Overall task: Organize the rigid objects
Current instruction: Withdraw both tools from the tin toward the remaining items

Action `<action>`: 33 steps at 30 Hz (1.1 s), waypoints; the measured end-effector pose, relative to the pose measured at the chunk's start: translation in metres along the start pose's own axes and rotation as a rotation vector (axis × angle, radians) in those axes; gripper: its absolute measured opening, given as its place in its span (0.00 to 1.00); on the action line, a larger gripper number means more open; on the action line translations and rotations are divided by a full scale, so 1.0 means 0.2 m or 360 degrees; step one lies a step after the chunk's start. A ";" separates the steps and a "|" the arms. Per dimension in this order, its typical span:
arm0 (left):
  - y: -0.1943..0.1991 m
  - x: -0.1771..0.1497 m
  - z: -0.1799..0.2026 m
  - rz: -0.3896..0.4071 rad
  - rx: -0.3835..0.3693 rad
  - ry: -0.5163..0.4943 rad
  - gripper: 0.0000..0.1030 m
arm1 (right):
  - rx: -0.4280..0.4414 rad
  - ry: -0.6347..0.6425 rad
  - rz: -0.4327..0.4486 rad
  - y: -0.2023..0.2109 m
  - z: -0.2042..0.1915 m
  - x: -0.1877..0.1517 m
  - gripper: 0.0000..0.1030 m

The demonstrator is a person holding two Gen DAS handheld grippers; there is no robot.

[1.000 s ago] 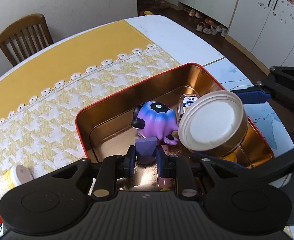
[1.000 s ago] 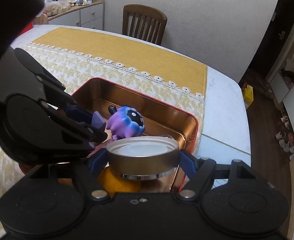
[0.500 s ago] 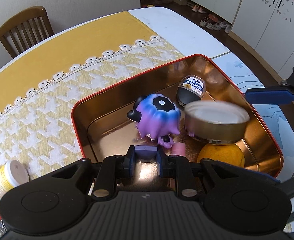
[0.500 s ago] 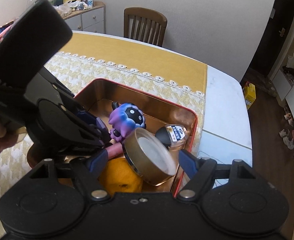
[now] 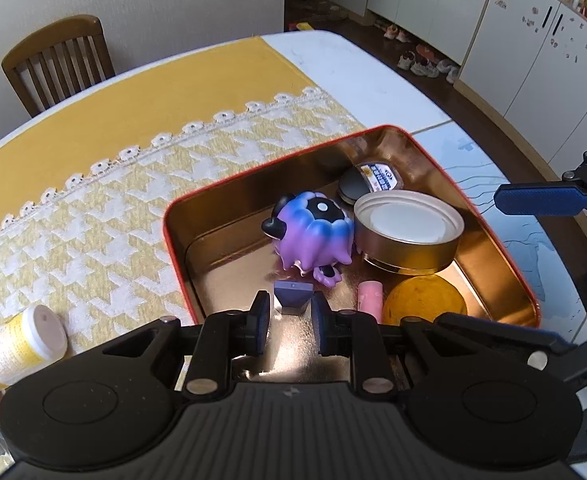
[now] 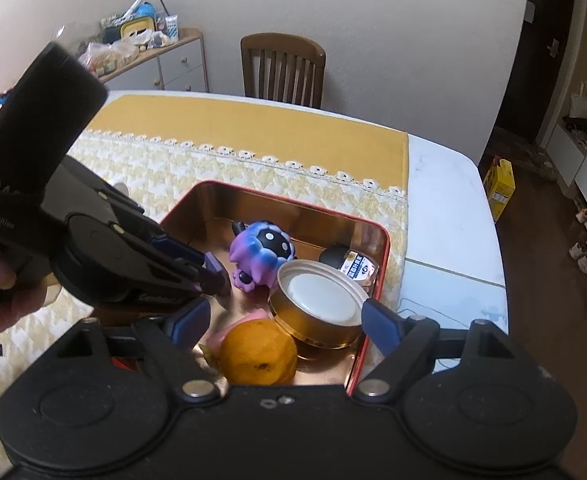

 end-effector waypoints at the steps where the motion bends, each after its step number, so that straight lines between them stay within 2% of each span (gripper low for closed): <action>1: 0.02 0.00 0.00 0.0014 0.0007 0.0002 0.21 | 0.0005 -0.0013 0.0004 0.01 0.00 0.00 0.81; 12: 0.26 -0.01 -0.05 0.0190 0.0004 0.0047 0.21 | 0.0065 -0.0097 0.0083 0.11 -0.05 0.03 0.91; 19: 0.39 -0.08 -0.12 0.0267 -0.0009 0.0077 0.22 | 0.0089 -0.0112 0.0121 0.15 -0.14 0.06 0.94; 22: 0.45 -0.12 -0.16 0.0298 -0.0016 0.0098 0.33 | 0.0098 -0.0104 0.0139 0.17 -0.20 0.07 0.96; 25: 0.51 -0.15 -0.19 0.0336 -0.0019 0.0109 0.51 | 0.0104 -0.0099 0.0161 0.19 -0.27 0.08 0.98; 31: 0.61 -0.25 -0.29 0.0390 -0.0015 0.0129 0.55 | 0.0117 -0.0134 0.0191 0.23 -0.39 0.11 0.99; 33: 0.64 -0.28 -0.33 0.0415 0.0010 0.0126 0.66 | 0.0123 -0.0136 0.0193 0.23 -0.44 0.11 1.00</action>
Point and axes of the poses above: each gripper's, at about its wrist camera, not at the fingertips, and y roughly against the way its jaws point, z to its right, x to its top, the point moved 10 cm from there along -y, roughly the way its jaws point, and after that the axes turned 6 degrees about -y, right-handed, at the moved point
